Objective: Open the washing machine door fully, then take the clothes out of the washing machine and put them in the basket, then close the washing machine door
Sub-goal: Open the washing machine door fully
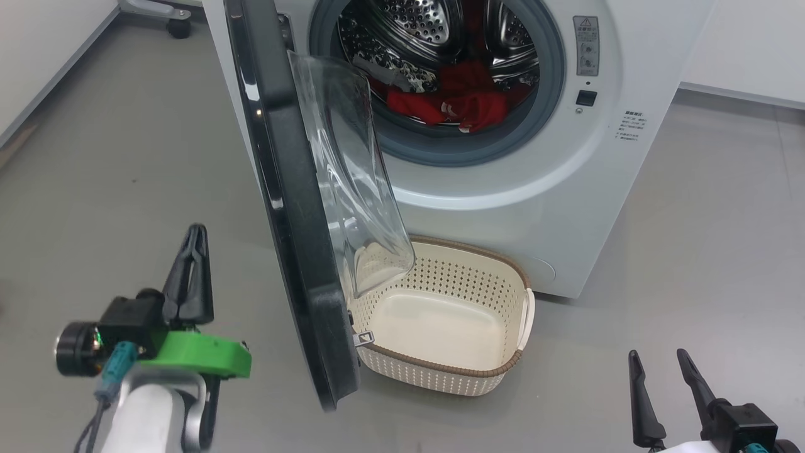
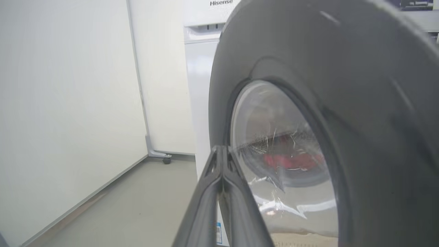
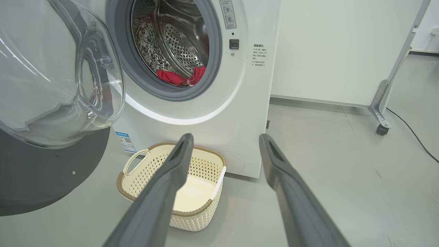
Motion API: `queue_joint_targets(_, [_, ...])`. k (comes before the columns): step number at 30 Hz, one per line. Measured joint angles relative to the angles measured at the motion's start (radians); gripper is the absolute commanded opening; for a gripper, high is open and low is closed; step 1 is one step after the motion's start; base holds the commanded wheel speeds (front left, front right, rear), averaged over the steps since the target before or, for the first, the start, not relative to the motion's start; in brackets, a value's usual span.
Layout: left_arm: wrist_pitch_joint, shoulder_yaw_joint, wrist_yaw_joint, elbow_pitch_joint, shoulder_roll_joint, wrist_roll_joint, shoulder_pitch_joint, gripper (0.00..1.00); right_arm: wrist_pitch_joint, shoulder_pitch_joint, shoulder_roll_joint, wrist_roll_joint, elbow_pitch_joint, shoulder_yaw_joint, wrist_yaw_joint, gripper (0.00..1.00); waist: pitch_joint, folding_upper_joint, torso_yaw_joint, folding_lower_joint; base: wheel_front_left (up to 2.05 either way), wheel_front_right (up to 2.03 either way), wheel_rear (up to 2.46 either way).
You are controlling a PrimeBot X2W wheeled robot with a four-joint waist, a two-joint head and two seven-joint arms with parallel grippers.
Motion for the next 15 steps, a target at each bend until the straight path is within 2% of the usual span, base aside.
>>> queue_joint_targets(8, [-0.006, -0.007, 0.000, -0.210, 0.001, 0.047, -0.071, 0.00, 0.000, 0.002, 0.002, -0.004, 0.000, -0.009, 0.009, 1.00, -0.003, 0.0000, 0.003, 0.0000, 0.00, 0.00, 0.00])
queue_joint_targets(11, [-0.006, -0.044, -0.007, -0.283, 0.000, 0.059, -0.077, 0.00, 0.000, 0.002, 0.004, -0.013, 0.000, -0.011, 0.017, 1.00, -0.005, 0.0000, 0.002, 0.0000, 0.00, 0.00, 0.00])
queue_joint_targets(15, [-0.006, -0.124, -0.040, -0.346, -0.001, 0.059, -0.076, 0.00, 0.000, 0.002, 0.010, -0.015, 0.000, -0.011, 0.019, 1.00, -0.008, 0.0000, -0.001, 0.0000, 0.00, 0.00, 0.00])
